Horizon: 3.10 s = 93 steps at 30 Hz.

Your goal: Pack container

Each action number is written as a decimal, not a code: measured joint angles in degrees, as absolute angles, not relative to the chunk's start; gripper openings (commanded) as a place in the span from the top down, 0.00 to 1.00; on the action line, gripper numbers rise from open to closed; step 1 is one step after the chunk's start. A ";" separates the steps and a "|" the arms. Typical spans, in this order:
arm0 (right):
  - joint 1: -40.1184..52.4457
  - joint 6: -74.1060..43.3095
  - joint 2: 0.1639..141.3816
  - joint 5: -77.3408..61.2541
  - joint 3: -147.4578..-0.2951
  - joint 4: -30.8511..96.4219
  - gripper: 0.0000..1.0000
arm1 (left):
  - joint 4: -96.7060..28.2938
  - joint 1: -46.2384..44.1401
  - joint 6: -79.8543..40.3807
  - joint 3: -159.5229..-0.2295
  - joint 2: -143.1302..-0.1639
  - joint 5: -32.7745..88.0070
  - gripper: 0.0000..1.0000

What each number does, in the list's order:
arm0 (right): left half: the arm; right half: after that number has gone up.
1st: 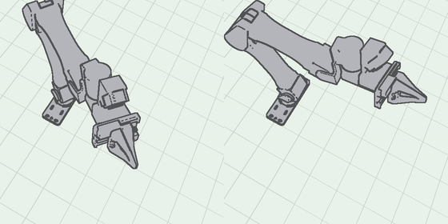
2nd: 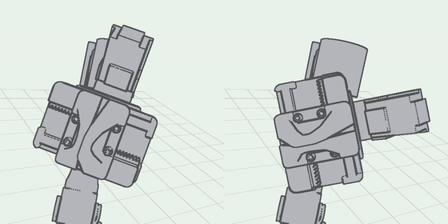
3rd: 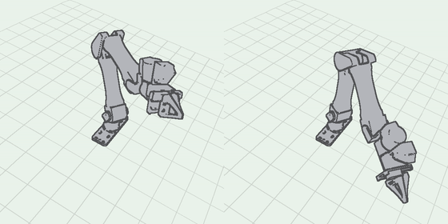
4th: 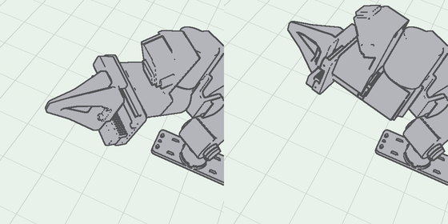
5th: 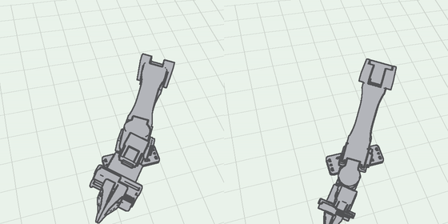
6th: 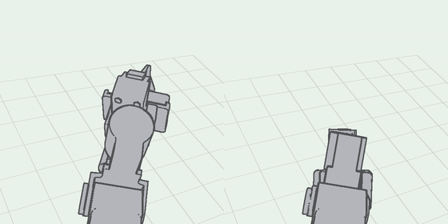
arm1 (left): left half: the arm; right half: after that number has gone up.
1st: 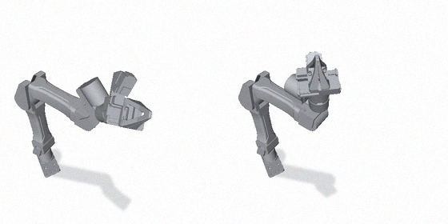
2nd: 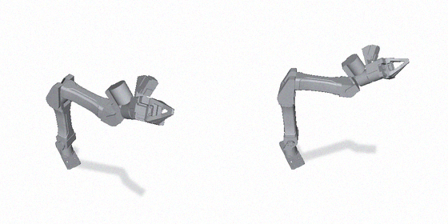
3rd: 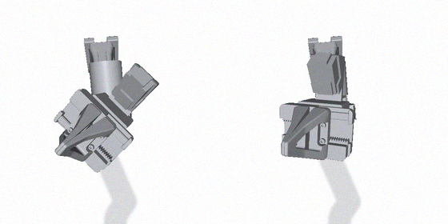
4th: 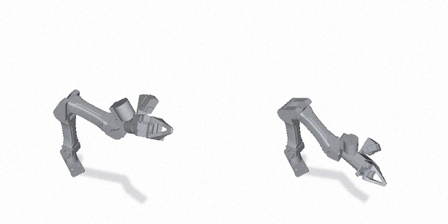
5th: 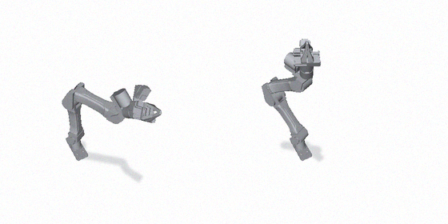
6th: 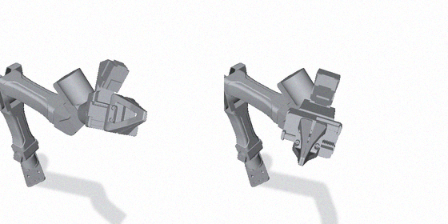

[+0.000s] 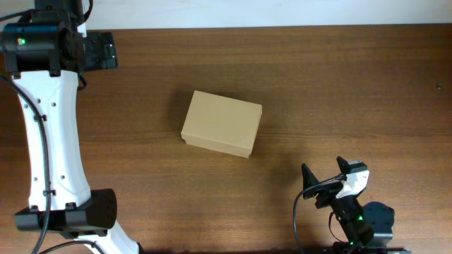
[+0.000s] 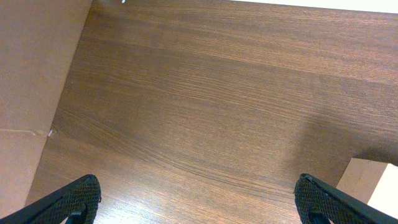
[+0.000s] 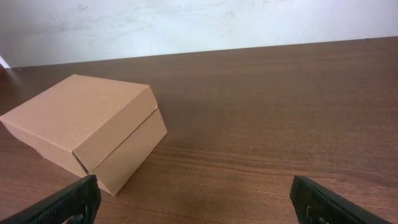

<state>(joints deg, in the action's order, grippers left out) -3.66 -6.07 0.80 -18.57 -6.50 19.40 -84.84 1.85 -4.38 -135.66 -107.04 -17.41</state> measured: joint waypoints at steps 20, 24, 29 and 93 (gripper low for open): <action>-3.68 -6.07 0.78 -18.55 -6.50 19.31 0.01 | -59.83 -2.13 -3.46 -90.76 -59.57 -20.10 0.00; -3.68 -6.09 0.69 -18.57 -6.46 19.31 0.01 | -32.10 -2.13 -3.03 -72.49 -45.91 -19.51 0.00; -3.68 -6.07 0.69 -18.55 -6.37 19.25 0.01 | -6.39 -2.13 -2.74 -49.74 -27.77 -18.70 0.00; -3.68 -6.09 0.62 -18.57 -6.35 19.25 0.01 | -3.03 -2.13 -2.79 -0.71 -2.20 -18.24 0.00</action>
